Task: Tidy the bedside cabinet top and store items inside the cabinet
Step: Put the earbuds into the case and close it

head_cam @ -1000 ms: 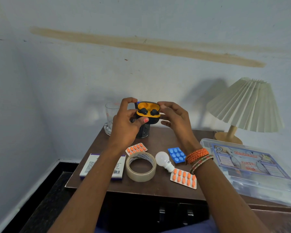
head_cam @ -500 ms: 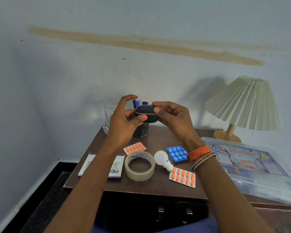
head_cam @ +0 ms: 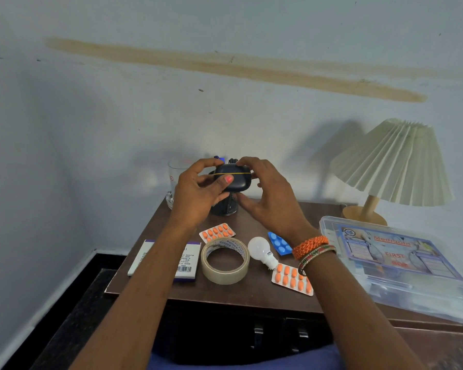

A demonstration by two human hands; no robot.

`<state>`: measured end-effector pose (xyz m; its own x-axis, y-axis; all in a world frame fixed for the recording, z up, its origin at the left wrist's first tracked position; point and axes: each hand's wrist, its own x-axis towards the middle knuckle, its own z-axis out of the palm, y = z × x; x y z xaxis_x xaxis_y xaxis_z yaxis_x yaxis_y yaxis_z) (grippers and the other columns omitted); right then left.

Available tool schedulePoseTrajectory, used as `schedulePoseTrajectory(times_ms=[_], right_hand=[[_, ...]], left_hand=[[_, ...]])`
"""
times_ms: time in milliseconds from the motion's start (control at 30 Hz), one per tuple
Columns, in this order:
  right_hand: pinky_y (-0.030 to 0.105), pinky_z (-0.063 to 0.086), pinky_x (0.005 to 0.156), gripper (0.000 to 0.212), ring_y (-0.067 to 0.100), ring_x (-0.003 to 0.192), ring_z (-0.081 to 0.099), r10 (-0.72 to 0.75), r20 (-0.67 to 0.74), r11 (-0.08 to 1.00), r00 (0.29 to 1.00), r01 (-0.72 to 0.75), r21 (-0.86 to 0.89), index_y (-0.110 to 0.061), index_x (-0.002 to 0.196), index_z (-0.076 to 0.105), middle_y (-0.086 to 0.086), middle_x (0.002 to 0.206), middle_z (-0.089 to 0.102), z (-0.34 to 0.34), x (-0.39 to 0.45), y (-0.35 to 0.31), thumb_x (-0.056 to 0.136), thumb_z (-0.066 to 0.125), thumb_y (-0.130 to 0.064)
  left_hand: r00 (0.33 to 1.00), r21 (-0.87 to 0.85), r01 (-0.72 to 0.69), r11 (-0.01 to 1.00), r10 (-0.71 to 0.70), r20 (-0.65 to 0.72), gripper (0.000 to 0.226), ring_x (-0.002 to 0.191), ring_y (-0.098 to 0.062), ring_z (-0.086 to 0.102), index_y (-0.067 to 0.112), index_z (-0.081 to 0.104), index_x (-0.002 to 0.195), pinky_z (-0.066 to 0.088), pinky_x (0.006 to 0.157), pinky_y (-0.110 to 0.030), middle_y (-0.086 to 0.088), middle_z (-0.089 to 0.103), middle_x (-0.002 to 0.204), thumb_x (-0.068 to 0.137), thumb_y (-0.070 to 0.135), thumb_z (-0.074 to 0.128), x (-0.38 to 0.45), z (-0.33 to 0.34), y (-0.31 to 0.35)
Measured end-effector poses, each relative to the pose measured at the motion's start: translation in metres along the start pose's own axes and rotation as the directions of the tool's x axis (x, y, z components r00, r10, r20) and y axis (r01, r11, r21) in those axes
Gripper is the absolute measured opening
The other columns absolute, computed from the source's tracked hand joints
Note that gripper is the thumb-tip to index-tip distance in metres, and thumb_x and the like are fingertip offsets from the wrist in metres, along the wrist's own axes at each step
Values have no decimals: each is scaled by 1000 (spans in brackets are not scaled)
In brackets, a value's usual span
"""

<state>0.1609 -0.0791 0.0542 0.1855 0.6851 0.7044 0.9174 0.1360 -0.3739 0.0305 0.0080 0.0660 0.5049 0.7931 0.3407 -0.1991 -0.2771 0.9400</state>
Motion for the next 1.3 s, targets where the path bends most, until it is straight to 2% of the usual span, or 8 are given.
schedulePoseTrajectory(times_ms=[167,300,467,600,700,867,1100,1300], right_hand=[[34,53,84,46,15,96,58,6,41,1000,999,-7,11,-18,118,52,3,112,62,1,-1,10,77,74,-22],[37,54,82,38,17,91,62,19,-89,999,996,-16,33,-13,107,59,2,103,67,-2,-1,28,74,76,-16],[39,54,77,38,21,84,60,252,-180,961,951,-268,-74,-14,103,56,7,100,68,0,-1,70,72,77,-20],[26,44,71,38,26,85,61,445,-37,885,895,-445,-138,-12,103,58,14,97,68,14,-5,95,71,76,-18],[26,44,73,39,26,87,58,518,77,849,852,-500,-172,-9,106,58,17,101,66,29,-2,103,71,75,-15],[31,48,82,40,29,97,60,566,215,824,796,-532,-198,-9,107,59,18,111,64,43,4,120,72,77,-17],[35,47,92,43,28,106,57,573,283,820,769,-533,-210,-15,116,59,15,120,61,42,3,131,76,75,-19],[38,42,102,49,28,119,52,590,336,807,734,-524,-272,-19,132,50,12,132,55,45,2,129,86,66,-17]], left_hand=[[996,93,13,996,-21,91,40,105,-23,64,17,54,124,57,80,-28,-13,64,118,85,12,63,1,0,-9],[989,265,-42,963,3,147,52,125,-18,50,23,42,137,39,96,-25,-5,57,132,89,16,59,1,7,-14],[985,479,-99,872,18,171,54,131,-20,44,27,35,141,36,102,-31,-2,50,140,92,20,56,2,8,-25],[976,539,-147,830,33,215,49,126,-18,50,25,41,138,34,94,-22,-3,56,134,92,14,55,3,8,-35],[973,534,-138,834,12,233,45,121,-18,54,24,45,135,37,91,-20,-1,61,126,92,12,54,5,9,-39],[972,516,-130,847,6,236,40,107,-11,58,20,49,130,35,70,0,-2,66,118,92,9,53,9,9,-41],[970,556,-114,824,-30,242,35,105,-8,56,19,51,126,38,91,-20,-3,66,117,93,8,51,11,5,-45],[966,569,-98,816,-61,253,34,107,-12,58,19,52,125,38,92,-21,-4,68,114,93,7,51,10,4,-47]])
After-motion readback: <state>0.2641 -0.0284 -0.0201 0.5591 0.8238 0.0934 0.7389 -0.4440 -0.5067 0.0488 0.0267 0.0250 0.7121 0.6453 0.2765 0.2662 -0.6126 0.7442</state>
